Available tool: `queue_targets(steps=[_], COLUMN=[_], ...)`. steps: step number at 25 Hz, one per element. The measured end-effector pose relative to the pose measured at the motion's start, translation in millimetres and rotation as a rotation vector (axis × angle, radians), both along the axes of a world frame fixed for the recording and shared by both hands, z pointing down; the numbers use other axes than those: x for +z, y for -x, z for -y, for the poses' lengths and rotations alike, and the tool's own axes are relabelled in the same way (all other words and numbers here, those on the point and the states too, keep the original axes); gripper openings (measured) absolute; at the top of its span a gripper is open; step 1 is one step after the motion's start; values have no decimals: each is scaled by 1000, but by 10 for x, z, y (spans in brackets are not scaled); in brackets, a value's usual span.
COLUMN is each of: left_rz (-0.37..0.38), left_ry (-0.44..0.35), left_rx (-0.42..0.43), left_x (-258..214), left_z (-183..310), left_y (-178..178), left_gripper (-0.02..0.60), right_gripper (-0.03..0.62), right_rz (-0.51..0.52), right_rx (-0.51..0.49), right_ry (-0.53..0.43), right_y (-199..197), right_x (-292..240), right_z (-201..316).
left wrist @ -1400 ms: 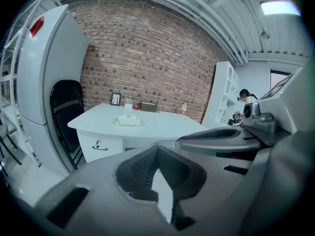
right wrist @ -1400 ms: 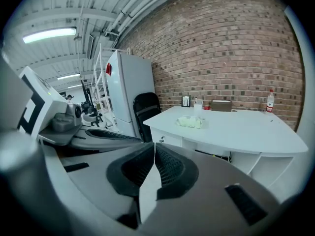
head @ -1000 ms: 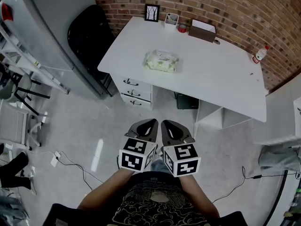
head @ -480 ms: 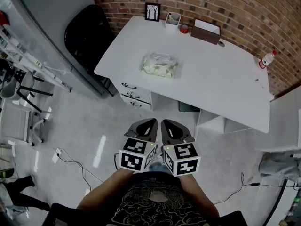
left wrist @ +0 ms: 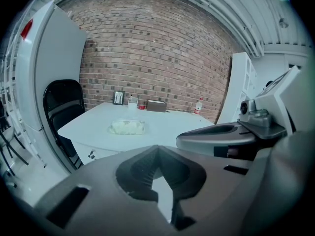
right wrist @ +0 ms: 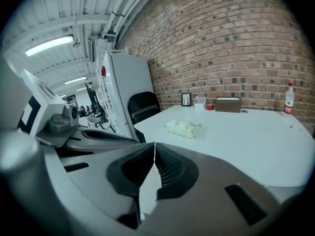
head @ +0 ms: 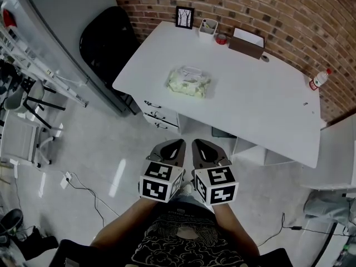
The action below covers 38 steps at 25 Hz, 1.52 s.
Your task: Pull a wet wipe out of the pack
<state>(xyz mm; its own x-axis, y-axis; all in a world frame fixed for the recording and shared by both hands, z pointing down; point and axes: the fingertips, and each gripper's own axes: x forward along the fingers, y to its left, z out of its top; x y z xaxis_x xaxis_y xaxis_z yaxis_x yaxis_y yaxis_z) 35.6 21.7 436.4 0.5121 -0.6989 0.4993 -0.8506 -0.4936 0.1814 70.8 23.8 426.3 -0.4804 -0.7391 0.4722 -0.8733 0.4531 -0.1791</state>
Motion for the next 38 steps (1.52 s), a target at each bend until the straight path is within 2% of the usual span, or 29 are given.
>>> queue_targets(steps=[8, 18, 38], left_rz=[-15, -29, -32], left_ry=[-21, -23, -10], left_rx=[-18, -10, 34], left_x=[-33, 33, 57], left_z=[153, 580, 1774], left_y=[-50, -111, 30], left_gripper=[12, 12, 12], right_gripper=[18, 18, 18], right_rz=[-19, -32, -45], right_rx=[-29, -32, -5], right_ry=[-31, -26, 5], right_y=[-11, -18, 155], right_x=[-75, -1, 41], right_z=[149, 538, 1754])
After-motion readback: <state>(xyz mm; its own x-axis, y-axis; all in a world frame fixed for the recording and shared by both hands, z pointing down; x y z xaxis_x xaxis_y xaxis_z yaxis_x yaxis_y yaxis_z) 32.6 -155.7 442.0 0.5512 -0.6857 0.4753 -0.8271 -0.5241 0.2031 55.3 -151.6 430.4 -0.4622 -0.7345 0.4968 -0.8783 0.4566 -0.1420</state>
